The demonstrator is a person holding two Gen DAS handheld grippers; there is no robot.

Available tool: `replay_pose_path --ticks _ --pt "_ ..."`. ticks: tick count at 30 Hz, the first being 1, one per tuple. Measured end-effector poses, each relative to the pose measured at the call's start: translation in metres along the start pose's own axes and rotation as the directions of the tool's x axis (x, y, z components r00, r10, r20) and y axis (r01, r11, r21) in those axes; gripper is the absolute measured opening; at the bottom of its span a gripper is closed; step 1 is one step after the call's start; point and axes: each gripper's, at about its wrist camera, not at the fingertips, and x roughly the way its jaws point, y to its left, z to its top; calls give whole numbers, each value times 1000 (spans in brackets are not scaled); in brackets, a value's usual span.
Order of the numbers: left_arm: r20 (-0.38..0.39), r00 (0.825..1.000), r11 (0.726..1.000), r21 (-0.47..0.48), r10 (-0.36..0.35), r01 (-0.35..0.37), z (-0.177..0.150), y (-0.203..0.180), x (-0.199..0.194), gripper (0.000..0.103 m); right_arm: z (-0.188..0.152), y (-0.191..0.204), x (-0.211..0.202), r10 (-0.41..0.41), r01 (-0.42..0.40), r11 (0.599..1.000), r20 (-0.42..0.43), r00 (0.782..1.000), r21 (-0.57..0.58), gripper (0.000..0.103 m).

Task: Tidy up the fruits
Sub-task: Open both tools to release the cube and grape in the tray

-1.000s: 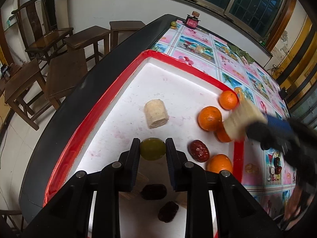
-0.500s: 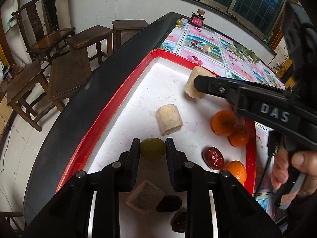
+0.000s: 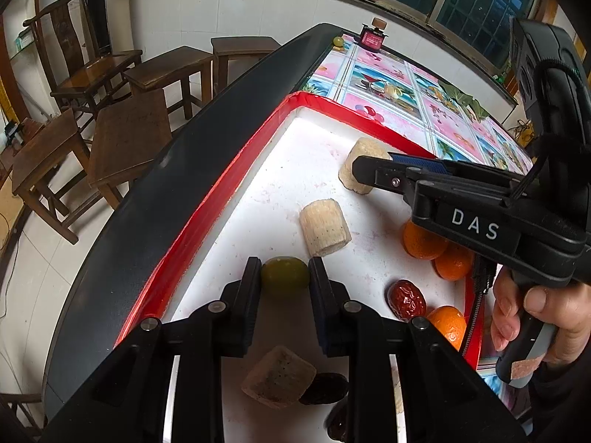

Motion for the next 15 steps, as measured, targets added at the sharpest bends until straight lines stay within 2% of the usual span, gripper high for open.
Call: replay_pose_path --ticks 5,6,8,9,11,15 --pt "-1 1000 1000 -13 -2 2 1 1 0 24 -2 -2 -4 15 -15 1000 15 1000 22 34" --pt "-1 1000 1000 -15 -1 1 2 1 0 24 -2 -3 -6 21 -22 999 22 1000 28 40" --pt "-3 1000 1000 -15 5 -5 1 0 0 26 -2 -3 -12 24 -26 999 37 999 33 47" --pt "-4 1000 1000 -14 12 -12 1 0 -1 31 -2 -3 -15 23 -25 999 42 999 33 47" --pt "2 1000 1000 -13 23 -23 -1 -2 -2 56 -4 -2 -24 27 -28 999 54 998 27 47" --pt "22 1000 1000 -17 21 -21 -4 -3 -10 60 -11 -2 -45 48 -50 998 82 996 30 51"
